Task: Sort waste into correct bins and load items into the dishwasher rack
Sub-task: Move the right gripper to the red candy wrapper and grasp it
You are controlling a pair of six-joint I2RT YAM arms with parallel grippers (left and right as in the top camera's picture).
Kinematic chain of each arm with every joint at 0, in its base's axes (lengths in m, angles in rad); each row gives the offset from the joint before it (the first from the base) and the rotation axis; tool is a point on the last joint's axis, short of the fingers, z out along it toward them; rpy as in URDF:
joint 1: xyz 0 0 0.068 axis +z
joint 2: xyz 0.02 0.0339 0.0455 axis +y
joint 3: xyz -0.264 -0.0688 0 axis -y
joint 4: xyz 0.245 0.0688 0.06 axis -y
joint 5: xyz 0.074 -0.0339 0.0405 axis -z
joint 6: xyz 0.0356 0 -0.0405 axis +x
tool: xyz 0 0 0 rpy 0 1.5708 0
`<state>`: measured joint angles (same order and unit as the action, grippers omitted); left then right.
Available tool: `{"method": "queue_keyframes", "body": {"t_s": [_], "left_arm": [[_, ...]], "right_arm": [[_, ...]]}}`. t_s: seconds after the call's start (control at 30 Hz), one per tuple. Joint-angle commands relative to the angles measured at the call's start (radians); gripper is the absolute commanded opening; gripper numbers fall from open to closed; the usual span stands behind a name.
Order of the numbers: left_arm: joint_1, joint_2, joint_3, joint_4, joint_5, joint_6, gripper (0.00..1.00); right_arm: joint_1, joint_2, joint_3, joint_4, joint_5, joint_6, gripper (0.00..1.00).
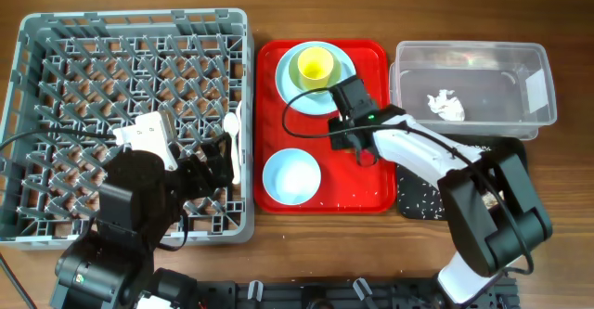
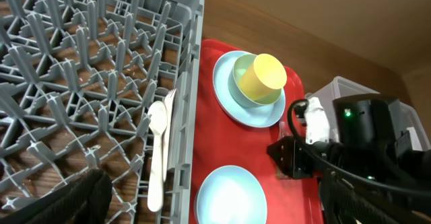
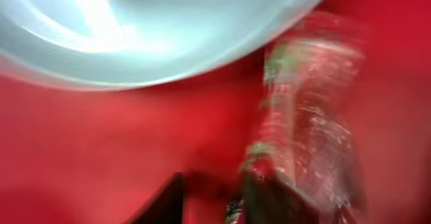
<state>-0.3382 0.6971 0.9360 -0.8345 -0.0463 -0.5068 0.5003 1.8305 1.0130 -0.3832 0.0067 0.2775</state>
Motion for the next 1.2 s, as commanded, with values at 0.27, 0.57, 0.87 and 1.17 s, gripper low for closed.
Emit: {"method": "queue_keyframes", "body": {"t_s": [0.27,0.57,0.87,1.17], "left_arm": [[0.005,-0.001,0.015,0.002,0.0,-0.003,1.0],[0.005,-0.001,0.015,0.002,0.0,-0.003,1.0],[0.005,-0.001,0.015,0.002,0.0,-0.003,1.0],[0.005,-0.001,0.015,0.002,0.0,-0.003,1.0]], "right_arm": [[-0.056,-0.428,0.024,-0.101,-0.147,0.012,0.04],[-0.059,-0.351,-0.089,-0.161,-0.01,0.132,0.51],[-0.058,-0.005,-0.12,-0.013,-0.058,0.141,0.51],[-0.058,-0.01,-0.102,-0.002,-0.067,0.196,0.5]]}}
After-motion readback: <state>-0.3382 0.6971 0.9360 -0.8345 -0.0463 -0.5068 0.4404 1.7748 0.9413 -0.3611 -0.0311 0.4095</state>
